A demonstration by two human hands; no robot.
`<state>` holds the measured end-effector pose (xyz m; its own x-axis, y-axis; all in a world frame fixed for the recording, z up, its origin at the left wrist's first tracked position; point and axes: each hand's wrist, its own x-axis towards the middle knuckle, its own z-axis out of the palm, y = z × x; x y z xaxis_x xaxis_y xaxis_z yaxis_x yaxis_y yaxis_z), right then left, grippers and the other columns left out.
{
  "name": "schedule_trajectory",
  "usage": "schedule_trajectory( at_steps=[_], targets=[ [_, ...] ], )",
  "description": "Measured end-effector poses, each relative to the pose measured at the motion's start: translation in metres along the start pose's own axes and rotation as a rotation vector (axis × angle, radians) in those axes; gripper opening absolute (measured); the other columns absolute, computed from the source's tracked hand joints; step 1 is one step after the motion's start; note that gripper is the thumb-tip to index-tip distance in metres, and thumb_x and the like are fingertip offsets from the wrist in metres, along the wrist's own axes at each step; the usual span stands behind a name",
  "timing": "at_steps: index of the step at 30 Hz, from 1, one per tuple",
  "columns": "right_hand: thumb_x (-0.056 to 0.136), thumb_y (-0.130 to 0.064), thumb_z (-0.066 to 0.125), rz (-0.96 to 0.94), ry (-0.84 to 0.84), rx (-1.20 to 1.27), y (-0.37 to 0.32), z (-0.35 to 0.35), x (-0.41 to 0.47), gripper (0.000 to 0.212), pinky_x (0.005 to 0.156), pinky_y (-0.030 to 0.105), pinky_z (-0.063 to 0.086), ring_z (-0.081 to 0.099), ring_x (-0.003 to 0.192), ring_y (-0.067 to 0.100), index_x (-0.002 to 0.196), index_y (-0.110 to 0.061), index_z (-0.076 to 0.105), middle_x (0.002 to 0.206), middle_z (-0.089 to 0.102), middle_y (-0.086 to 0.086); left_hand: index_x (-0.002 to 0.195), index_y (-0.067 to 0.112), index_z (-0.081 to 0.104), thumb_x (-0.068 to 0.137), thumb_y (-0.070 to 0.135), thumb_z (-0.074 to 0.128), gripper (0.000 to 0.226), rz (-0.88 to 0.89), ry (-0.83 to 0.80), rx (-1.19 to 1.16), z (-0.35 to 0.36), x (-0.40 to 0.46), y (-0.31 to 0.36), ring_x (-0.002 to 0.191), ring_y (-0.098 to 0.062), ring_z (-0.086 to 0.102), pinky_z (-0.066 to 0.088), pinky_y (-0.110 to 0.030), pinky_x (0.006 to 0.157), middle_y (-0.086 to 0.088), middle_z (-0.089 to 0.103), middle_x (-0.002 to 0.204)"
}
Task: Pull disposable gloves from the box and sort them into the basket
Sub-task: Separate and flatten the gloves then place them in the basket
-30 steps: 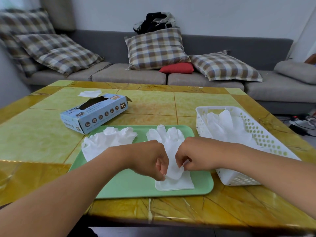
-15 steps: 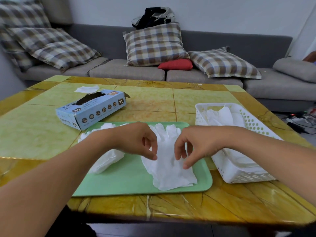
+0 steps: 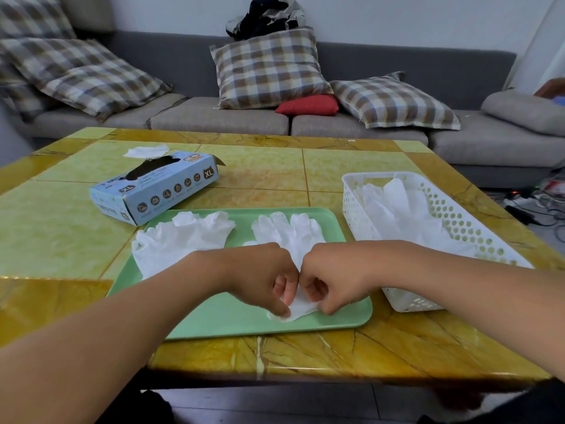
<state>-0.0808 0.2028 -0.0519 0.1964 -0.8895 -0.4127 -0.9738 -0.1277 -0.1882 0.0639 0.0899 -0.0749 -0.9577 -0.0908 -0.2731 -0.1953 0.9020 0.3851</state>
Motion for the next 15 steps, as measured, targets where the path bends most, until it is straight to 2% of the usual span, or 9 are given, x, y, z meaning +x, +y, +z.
schedule_trajectory(
  at_steps=[3,6,12,15],
  targets=[
    [0.085,-0.017,0.07,-0.003,0.035,0.113,0.004,-0.004,-0.003,0.004,0.058,0.016,0.045,0.057,0.061,0.001,0.082,-0.019,0.069,0.068,0.061,-0.013,0.088,0.024,0.073,0.085,0.026,0.073,0.004,-0.03,-0.031,-0.026,-0.008,-0.005,-0.005,0.069,0.004,0.062,0.048,-0.014,0.069,0.014,0.07,0.078],
    [0.091,-0.021,0.07,-0.002,0.004,0.197,0.01,-0.004,-0.003,0.008,0.059,0.01,0.043,0.057,0.063,-0.005,0.094,-0.016,0.074,0.073,0.064,-0.016,0.098,0.024,0.076,0.09,0.023,0.068,0.011,-0.055,-0.05,-0.057,-0.016,-0.011,-0.012,0.074,0.006,0.064,0.047,-0.008,0.07,0.012,0.074,0.088],
    [0.094,-0.022,0.07,-0.035,0.007,0.309,0.015,-0.003,0.001,0.007,0.066,0.013,0.046,0.057,0.068,-0.002,0.097,-0.017,0.073,0.077,0.066,-0.016,0.098,0.024,0.076,0.09,0.023,0.068,0.011,-0.099,-0.034,-0.06,-0.018,-0.014,-0.015,0.076,0.006,0.064,0.047,-0.008,0.07,0.013,0.073,0.089],
    [0.084,-0.028,0.081,-0.036,-0.016,0.288,0.011,-0.001,-0.001,0.022,0.066,0.013,0.049,0.06,0.069,-0.002,0.099,-0.014,0.074,0.081,0.068,-0.011,0.096,0.027,0.076,0.09,0.026,0.07,0.009,-0.113,-0.084,-0.05,-0.019,-0.014,-0.014,0.078,0.006,0.064,0.048,-0.009,0.072,0.014,0.074,0.088]
  ],
)
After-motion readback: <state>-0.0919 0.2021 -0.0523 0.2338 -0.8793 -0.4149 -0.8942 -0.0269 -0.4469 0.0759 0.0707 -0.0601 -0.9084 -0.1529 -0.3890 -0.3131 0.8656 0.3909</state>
